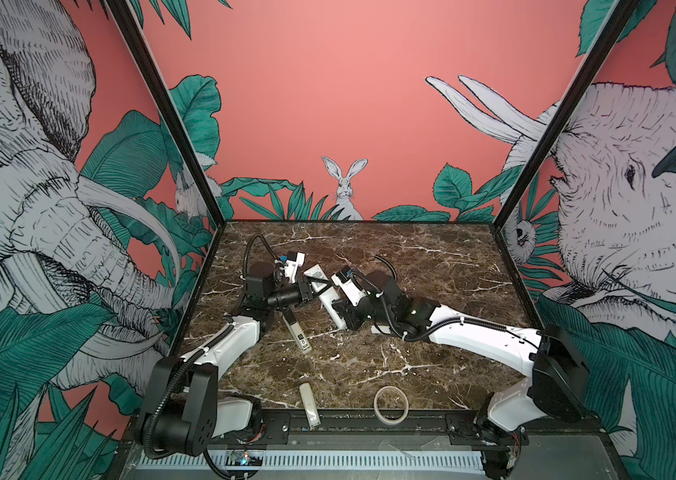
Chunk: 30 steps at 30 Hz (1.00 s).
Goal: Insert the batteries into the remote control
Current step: 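Press the battery down into the compartment slot with the right gripper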
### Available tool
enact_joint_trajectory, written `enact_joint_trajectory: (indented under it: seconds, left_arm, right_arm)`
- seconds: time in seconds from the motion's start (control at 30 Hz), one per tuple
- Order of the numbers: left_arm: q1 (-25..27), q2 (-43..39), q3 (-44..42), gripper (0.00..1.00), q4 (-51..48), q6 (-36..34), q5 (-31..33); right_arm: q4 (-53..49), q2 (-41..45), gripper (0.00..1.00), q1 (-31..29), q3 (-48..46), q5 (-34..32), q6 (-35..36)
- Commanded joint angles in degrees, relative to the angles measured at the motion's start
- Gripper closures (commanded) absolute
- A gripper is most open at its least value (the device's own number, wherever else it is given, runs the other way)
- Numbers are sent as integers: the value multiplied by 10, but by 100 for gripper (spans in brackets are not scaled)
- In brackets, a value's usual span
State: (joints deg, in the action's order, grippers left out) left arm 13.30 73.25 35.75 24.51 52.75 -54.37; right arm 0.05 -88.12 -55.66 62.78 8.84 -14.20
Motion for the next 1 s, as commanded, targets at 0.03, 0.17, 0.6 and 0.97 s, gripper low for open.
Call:
enact_joint_trajectory:
  seconds: [0.03, 0.17, 0.6, 0.97]
  left_arm:
    - [4, -34, 30, 100, 89, 59, -62]
    - [2, -36, 33, 100, 93, 65, -63]
    - [0, -38, 40, 100, 133, 106, -65]
    - [-5, -48, 58, 100, 133, 118, -69]
  right_arm:
    - [-27, -26, 100, 1, -38, 3, -13]
    - [-19, -30, 100, 2, -47, 5, -18]
    - [6, -31, 96, 2, -89, -8, -39]
    - [-10, -31, 97, 2, -111, -29, -49]
